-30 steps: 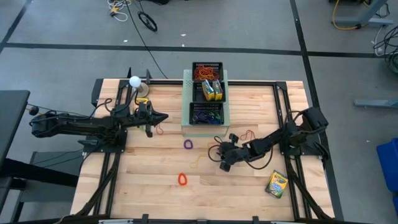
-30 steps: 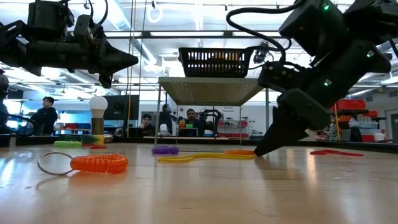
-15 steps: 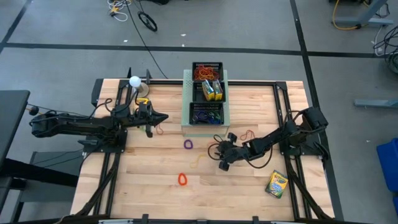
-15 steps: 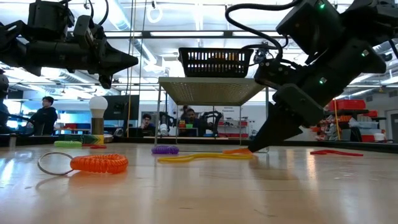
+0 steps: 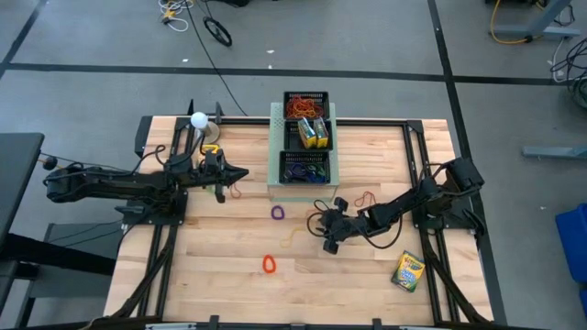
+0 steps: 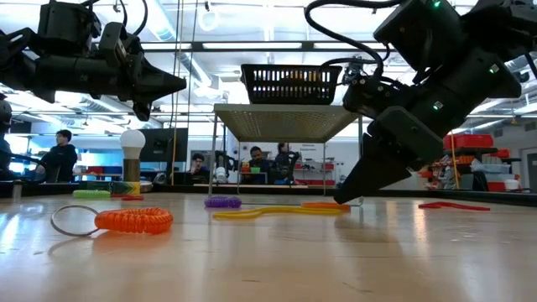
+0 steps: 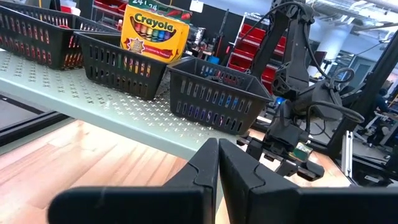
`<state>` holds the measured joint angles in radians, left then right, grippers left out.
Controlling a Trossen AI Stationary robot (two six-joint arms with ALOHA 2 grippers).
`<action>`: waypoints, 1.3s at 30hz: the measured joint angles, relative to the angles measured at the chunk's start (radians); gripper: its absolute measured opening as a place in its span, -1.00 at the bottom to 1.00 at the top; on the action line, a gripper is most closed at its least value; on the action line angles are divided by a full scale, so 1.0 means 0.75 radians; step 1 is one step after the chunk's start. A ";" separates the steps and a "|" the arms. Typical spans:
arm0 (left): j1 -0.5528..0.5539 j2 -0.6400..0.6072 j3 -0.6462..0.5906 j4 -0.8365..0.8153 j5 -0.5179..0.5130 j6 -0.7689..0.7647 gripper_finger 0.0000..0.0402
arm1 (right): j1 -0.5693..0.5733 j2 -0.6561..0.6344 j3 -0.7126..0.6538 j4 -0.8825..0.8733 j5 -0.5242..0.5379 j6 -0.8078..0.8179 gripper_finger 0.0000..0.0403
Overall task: Pick & Place Office Desk Supplies
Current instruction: Put the orange rubber band into the top black bin on the shelf
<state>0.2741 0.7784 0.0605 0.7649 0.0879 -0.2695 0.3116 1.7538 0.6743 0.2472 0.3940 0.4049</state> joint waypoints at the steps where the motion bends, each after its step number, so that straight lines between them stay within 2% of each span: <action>1: 0.000 0.000 0.000 0.000 0.000 0.000 -0.90 | -0.008 0.000 0.000 -0.006 0.003 -0.003 -0.25; 5: 0.000 0.000 0.000 0.000 0.000 0.000 -0.90 | -0.059 -0.001 0.000 -0.036 -0.005 -0.034 -0.25; 10: 0.000 0.000 0.000 -0.003 0.001 0.000 -0.90 | -0.104 -0.001 0.000 -0.053 -0.120 -0.089 -0.33; 23: 0.000 0.000 0.000 -0.009 0.001 0.000 -0.90 | -0.057 -0.003 0.002 -0.047 -0.161 -0.089 -0.96; 30: 0.000 0.000 0.000 -0.007 0.001 -0.005 -0.90 | 0.049 -0.099 0.002 -0.067 -0.184 0.007 -0.98; 39: 0.000 0.000 0.000 -0.006 0.029 -0.005 -0.90 | 0.204 -0.155 0.002 -0.305 -0.165 0.277 -0.98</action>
<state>0.2741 0.7784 0.0605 0.7601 0.1097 -0.2733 0.4643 1.6372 0.6754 0.0185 0.2702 0.6129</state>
